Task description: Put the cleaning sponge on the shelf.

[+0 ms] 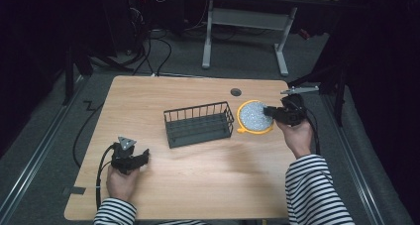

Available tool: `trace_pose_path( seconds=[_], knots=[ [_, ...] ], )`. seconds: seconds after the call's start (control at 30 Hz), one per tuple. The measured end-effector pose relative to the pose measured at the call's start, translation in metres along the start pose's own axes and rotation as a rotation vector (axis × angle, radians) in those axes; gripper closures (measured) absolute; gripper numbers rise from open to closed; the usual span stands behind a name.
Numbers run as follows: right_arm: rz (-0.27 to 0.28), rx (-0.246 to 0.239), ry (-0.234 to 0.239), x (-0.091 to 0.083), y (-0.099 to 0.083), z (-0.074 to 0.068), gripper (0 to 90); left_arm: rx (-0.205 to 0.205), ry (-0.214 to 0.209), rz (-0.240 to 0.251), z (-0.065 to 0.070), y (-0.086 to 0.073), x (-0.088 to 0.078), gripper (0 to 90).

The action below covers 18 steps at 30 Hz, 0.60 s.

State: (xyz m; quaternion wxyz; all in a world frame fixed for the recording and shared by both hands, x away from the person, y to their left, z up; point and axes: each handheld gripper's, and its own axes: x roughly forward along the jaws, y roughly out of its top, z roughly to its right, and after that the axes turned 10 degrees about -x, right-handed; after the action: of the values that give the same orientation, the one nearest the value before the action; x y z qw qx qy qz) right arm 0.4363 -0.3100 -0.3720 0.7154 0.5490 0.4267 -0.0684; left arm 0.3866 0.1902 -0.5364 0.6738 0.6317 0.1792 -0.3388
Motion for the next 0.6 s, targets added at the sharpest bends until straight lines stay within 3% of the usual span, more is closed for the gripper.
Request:
trace_pose_path(
  seconds=[0.1,0.6],
  knots=[
    [0.016,-0.013,0.001,0.009,0.016,-0.005,82.7,0.000,-0.001,0.000,0.000,0.000,0.000,32.0],
    [0.006,-0.013,0.019,0.050,0.061,-0.024,82.4,-0.001,-0.001,0.002,0.000,0.000,0.000,32.1]
  ],
)
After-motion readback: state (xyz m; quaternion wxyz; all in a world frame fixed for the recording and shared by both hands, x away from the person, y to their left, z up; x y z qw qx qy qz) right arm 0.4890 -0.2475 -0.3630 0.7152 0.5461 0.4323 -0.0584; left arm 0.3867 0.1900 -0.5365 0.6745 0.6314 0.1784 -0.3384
